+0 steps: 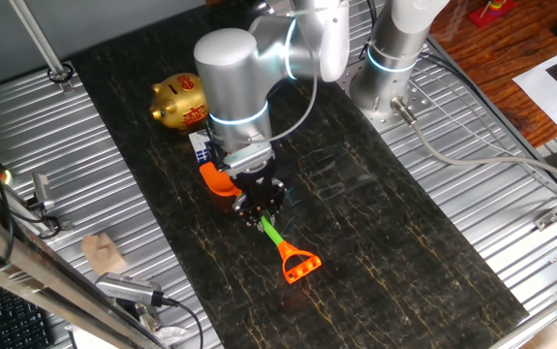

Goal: Use a shovel to scoop up an object

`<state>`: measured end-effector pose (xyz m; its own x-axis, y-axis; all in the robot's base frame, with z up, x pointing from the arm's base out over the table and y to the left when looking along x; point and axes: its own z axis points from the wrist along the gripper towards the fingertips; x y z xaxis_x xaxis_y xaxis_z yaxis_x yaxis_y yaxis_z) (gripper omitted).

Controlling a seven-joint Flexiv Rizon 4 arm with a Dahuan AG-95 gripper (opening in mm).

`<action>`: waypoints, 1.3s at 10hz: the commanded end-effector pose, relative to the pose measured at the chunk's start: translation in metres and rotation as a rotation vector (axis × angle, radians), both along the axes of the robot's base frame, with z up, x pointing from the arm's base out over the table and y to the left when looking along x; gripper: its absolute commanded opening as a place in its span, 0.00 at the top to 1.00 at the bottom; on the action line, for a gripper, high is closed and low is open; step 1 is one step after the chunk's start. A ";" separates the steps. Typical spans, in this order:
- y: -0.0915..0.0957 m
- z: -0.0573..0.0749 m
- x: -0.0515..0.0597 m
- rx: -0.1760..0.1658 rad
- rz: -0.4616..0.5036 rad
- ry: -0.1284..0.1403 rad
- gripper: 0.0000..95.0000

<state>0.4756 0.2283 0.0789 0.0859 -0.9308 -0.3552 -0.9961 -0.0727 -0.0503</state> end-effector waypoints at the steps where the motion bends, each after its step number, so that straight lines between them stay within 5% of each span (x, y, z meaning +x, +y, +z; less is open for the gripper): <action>1: 0.000 0.000 0.000 -0.003 0.001 -0.001 1.00; 6: -0.001 0.000 0.000 0.001 0.001 -0.001 1.00; 13: -0.008 0.005 -0.003 0.076 0.000 -0.007 1.00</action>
